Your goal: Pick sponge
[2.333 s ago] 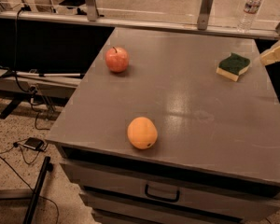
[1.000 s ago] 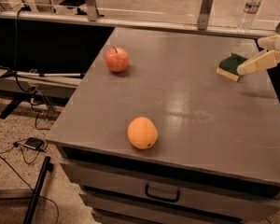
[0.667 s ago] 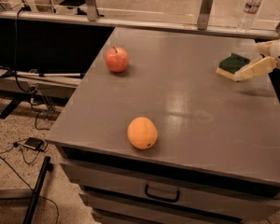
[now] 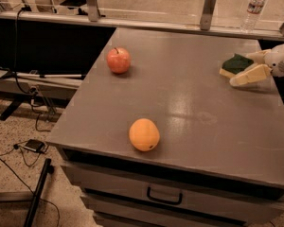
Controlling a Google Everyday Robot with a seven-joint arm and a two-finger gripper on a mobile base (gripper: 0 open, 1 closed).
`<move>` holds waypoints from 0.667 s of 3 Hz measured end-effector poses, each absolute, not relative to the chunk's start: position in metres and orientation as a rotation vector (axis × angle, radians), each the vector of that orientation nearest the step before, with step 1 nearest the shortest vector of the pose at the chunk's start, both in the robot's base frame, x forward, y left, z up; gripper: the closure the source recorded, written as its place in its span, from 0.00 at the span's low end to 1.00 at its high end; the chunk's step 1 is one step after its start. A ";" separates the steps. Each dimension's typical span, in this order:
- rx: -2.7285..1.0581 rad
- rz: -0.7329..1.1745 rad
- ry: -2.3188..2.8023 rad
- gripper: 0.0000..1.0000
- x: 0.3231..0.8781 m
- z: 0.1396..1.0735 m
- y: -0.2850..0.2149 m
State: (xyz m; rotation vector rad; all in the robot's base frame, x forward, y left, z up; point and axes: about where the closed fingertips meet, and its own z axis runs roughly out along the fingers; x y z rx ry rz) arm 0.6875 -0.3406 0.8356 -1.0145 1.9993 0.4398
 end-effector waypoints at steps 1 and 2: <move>-1.025 0.470 1.997 0.47 0.690 0.829 -0.329; -1.038 0.508 1.982 0.71 0.689 0.832 -0.318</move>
Offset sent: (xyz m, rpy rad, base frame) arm -0.0029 0.0286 0.0054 0.0553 0.0172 0.0641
